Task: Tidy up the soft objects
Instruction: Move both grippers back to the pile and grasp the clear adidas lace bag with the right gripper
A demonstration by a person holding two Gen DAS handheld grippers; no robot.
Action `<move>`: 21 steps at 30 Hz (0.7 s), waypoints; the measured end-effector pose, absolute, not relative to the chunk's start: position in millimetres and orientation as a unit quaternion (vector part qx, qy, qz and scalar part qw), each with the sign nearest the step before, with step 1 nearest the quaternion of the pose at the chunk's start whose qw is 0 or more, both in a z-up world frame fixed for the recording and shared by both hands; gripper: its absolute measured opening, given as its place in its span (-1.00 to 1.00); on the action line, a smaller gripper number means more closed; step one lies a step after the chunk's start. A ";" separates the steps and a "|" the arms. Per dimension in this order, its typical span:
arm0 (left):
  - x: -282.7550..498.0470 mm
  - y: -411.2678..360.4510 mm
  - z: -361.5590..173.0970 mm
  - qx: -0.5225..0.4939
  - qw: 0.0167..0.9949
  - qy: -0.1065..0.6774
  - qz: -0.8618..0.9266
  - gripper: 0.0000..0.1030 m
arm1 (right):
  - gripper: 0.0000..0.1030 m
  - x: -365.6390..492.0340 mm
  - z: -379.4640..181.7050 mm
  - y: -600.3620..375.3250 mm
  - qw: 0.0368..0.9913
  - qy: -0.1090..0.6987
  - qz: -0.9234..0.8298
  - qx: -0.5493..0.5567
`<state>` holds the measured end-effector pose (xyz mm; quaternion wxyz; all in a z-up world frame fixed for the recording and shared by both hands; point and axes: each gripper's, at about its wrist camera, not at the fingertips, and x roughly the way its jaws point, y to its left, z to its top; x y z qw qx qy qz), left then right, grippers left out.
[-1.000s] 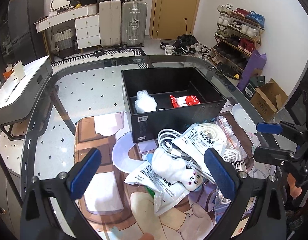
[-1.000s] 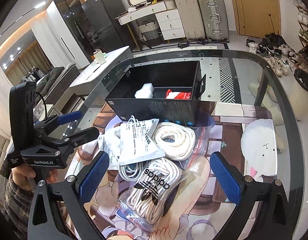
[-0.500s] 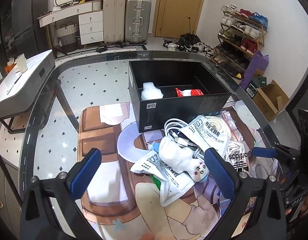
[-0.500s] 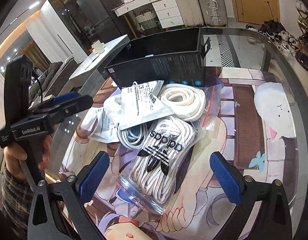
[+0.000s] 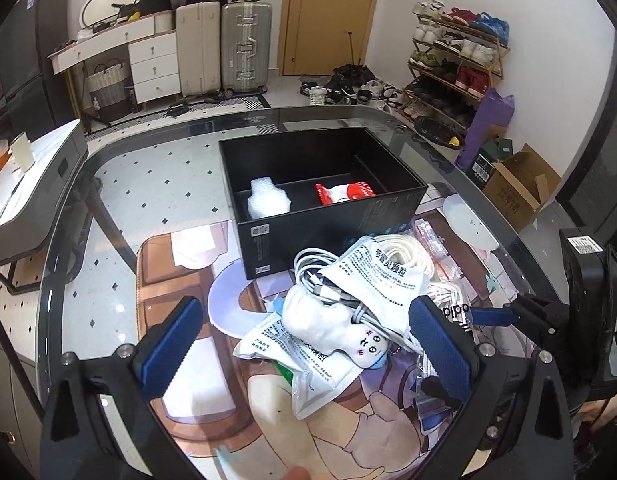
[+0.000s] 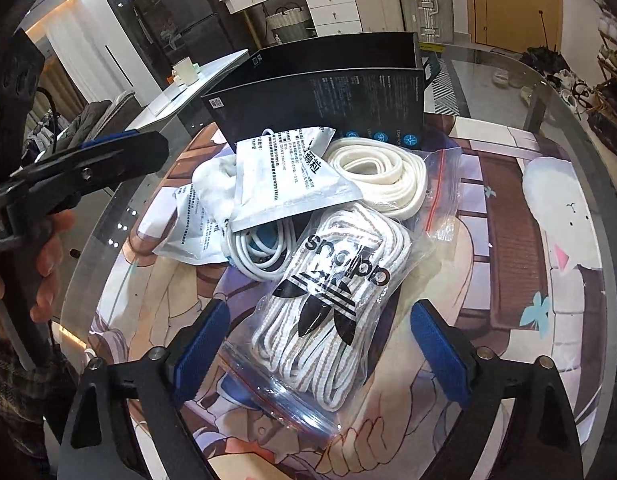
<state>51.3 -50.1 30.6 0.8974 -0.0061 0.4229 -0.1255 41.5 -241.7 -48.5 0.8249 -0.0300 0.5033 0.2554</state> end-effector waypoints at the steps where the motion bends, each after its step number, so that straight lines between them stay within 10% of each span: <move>1: 51.4 -52.1 31.6 0.002 0.897 0.422 -0.130 1.00 | 0.55 41.7 -48.5 -241.1 0.826 0.502 0.252 -0.036; 10: 51.4 -71.4 37.4 0.041 0.891 0.416 -0.175 1.00 | -0.09 47.5 -45.3 -254.1 0.825 0.504 0.253 -0.031; 21: 57.9 -108.4 29.7 0.130 0.863 0.424 -0.242 1.00 | -0.28 42.1 -36.9 -283.2 0.829 0.501 0.248 -0.013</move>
